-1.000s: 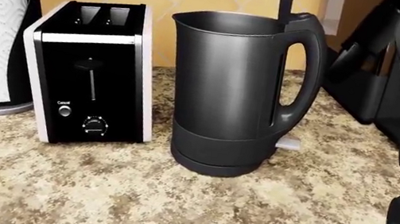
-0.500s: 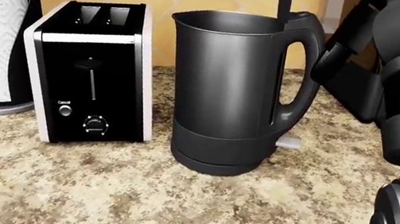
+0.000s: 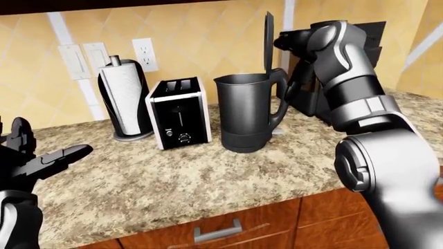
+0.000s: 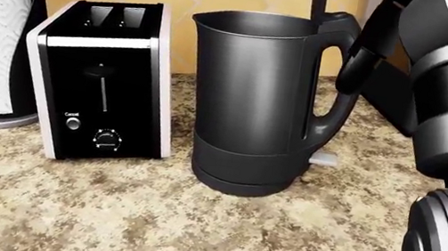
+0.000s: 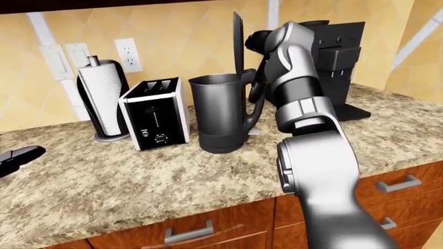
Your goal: Close the lid of the electric kettle.
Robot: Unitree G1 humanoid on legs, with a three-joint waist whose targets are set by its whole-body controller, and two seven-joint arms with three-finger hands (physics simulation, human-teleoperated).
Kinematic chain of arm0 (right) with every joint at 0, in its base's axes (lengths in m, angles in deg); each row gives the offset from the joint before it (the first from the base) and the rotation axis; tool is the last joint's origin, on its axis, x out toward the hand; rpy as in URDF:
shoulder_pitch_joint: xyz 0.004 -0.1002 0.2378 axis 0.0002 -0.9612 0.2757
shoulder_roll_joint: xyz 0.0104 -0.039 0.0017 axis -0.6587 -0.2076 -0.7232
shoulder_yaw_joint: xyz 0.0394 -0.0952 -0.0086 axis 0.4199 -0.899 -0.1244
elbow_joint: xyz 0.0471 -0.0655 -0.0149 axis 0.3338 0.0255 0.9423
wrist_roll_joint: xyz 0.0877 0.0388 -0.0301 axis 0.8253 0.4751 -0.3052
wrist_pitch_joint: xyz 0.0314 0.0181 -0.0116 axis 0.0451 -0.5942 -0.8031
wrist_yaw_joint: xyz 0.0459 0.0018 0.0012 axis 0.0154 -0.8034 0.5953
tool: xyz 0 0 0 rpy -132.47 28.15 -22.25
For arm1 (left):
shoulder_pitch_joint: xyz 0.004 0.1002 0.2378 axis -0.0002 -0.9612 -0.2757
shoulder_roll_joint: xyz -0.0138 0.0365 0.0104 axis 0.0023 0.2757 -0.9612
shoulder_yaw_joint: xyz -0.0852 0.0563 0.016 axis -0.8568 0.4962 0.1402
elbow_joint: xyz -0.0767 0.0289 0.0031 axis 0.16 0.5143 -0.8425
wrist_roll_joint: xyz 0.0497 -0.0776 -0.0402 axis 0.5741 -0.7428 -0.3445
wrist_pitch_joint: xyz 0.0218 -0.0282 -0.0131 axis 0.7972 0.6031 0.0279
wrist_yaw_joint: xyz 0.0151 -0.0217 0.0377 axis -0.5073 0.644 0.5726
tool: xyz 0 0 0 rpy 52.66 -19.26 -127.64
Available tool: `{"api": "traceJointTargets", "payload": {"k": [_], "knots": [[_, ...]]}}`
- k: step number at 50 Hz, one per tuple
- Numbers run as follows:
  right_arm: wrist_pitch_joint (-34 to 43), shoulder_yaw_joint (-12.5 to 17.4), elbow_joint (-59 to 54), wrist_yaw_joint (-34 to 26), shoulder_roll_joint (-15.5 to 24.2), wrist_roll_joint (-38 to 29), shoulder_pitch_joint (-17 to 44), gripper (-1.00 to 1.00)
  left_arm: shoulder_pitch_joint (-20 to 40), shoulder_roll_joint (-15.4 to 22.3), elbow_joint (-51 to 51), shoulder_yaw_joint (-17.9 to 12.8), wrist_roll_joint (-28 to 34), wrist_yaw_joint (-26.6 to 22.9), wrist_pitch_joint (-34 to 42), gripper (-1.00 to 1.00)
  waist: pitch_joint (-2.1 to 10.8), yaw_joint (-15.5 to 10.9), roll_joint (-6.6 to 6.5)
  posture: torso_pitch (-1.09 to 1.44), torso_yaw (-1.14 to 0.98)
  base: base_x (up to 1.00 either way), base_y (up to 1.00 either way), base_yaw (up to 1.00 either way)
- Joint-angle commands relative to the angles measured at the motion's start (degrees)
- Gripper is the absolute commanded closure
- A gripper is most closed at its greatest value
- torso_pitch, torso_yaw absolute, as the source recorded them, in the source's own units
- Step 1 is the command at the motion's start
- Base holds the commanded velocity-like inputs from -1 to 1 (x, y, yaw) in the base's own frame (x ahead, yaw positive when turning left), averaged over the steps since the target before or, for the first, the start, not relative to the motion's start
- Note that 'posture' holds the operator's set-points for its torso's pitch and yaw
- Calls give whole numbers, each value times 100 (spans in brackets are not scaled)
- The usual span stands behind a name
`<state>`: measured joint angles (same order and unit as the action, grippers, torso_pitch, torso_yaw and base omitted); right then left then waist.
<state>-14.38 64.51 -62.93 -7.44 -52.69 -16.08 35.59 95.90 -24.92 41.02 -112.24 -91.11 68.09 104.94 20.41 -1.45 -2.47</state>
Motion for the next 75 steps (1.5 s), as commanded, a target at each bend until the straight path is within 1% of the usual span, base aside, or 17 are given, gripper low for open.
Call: {"api": "traceJointTargets", "payload": {"k": [1,6,11,30,35,40,50,75], "knots": [[-79,16,140,99,49,-37,255,-100,130,110,-162,-22,-16,-8,-140,-100,18,1,-14,-59,0,0,0,0],[-55,8,139,55,12,-56,269,-100,134,115,-149,-23,-20,-5,-143,-100,17,-5,-15,-59,0,0,0,0],[-113,-4,-72,96,13,-74,444,-100,147,123,-131,-13,-16,-5,-153,-100,17,-7,-22,-59,0,0,0,0],[-136,-61,-452,334,-396,34,778,-100,136,120,-112,-14,-22,1,-185,-100,18,47,-84,-59,0,0,0,0],[-142,-84,-517,435,-515,84,775,-100,126,117,-103,-22,-22,-6,-199,-100,14,56,-93,-59,0,0,0,0],[-148,-133,-528,413,-616,87,784,-100,126,123,-110,-31,-36,-3,-186,-100,13,49,-88,-59,0,0,0,0],[-163,-155,-498,356,-632,38,764,-100,122,135,-126,-67,-56,0,-163,-100,9,12,-76,-59,0,0,0,0],[-154,-129,-557,324,-552,11,870,-100,127,126,-107,-28,-50,17,-176,-100,12,-33,-65,-59,0,0,0,0]]}}
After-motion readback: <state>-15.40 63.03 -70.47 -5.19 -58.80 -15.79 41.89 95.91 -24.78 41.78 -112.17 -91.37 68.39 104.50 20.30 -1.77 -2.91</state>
